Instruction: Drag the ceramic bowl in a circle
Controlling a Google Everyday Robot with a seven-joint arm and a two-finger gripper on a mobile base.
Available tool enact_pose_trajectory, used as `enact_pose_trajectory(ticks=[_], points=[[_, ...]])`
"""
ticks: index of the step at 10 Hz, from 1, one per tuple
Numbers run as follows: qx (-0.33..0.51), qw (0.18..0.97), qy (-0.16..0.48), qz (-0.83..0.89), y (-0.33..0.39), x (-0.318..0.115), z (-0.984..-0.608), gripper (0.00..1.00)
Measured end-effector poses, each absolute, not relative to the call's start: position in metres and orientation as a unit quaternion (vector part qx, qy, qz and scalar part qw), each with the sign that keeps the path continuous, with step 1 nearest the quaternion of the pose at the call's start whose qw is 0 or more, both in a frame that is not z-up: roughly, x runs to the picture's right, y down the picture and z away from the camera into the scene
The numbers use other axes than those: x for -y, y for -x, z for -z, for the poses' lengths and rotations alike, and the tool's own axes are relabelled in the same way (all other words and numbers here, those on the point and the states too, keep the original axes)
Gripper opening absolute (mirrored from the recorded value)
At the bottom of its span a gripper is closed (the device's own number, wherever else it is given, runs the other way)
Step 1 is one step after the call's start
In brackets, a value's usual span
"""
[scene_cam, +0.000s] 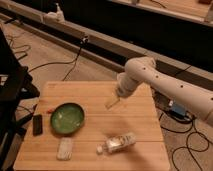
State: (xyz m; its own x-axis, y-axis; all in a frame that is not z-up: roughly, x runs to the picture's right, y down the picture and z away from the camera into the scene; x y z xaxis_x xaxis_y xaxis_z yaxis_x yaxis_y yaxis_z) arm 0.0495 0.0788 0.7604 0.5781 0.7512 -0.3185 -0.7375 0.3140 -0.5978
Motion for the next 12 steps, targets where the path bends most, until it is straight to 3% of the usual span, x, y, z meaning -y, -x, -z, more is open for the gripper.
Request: enact_pose_trajectory(ticks=[8, 12], points=[[0.038, 0.834, 0.342, -0.431, 0.082, -0.082, -0.794, 0.80], [0.040, 0.839, 0.343, -0.420, 0.093, -0.090, -0.799, 0.80]])
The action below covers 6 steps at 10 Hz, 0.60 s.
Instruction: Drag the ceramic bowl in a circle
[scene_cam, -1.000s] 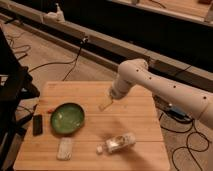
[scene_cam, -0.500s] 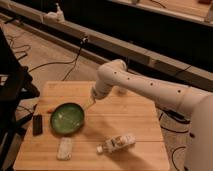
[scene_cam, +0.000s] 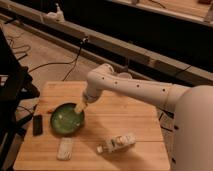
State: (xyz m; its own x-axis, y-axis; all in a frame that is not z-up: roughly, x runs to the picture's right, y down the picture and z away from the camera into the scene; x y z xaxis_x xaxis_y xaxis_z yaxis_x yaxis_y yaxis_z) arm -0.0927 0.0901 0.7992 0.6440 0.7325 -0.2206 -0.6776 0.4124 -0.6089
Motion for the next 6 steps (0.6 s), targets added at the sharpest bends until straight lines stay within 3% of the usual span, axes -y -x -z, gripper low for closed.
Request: enact_pose_trajectory(ticks=[3, 6], points=[[0.036, 0.835, 0.347, -0.427, 0.095, -0.092, -0.807, 0.80], [0.018, 0.808, 0.371, -0.456, 0.109, -0.107, -0.844, 0.80]])
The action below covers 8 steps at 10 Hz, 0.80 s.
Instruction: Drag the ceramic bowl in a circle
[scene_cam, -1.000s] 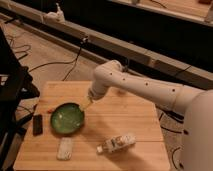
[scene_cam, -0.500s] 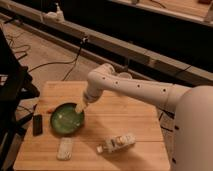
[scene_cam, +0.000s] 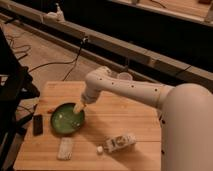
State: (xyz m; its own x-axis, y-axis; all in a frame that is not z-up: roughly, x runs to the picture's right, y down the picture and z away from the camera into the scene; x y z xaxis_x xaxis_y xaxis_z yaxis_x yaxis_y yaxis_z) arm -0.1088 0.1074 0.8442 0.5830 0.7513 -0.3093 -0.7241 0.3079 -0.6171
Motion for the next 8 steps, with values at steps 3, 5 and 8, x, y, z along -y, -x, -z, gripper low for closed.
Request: enact_pose_trajectory(ticks=[3, 5, 8], points=[[-0.006, 0.783, 0.393, -0.481, 0.117, -0.122, -0.882, 0.80], [-0.015, 0.772, 0.406, -0.488, 0.120, -0.132, -0.895, 0.79], [-0.017, 0.785, 0.409, -0.466, 0.128, -0.143, -0.899, 0.53]])
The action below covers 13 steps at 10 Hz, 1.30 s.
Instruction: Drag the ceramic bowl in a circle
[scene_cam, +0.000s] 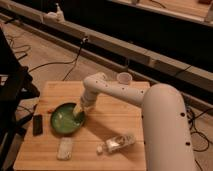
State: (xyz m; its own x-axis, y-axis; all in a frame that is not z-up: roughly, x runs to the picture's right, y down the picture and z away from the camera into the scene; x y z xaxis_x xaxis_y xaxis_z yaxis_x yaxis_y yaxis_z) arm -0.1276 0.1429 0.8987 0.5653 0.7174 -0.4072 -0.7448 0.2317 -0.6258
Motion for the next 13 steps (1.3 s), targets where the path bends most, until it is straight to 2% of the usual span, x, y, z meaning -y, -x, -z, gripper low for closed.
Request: enact_pose_trajectory(ticks=[1, 5, 6, 10, 13], points=[[-0.018, 0.791, 0.405, -0.457, 0.125, -0.145, -0.898, 0.40], [-0.031, 0.801, 0.392, -0.452, 0.092, -0.152, -0.886, 0.04], [-0.032, 0.801, 0.386, -0.456, 0.084, -0.149, -0.882, 0.00], [-0.040, 0.795, 0.366, -0.483, 0.044, -0.135, -0.866, 0.00], [-0.034, 0.782, 0.363, -0.505, 0.032, -0.109, -0.868, 0.00]])
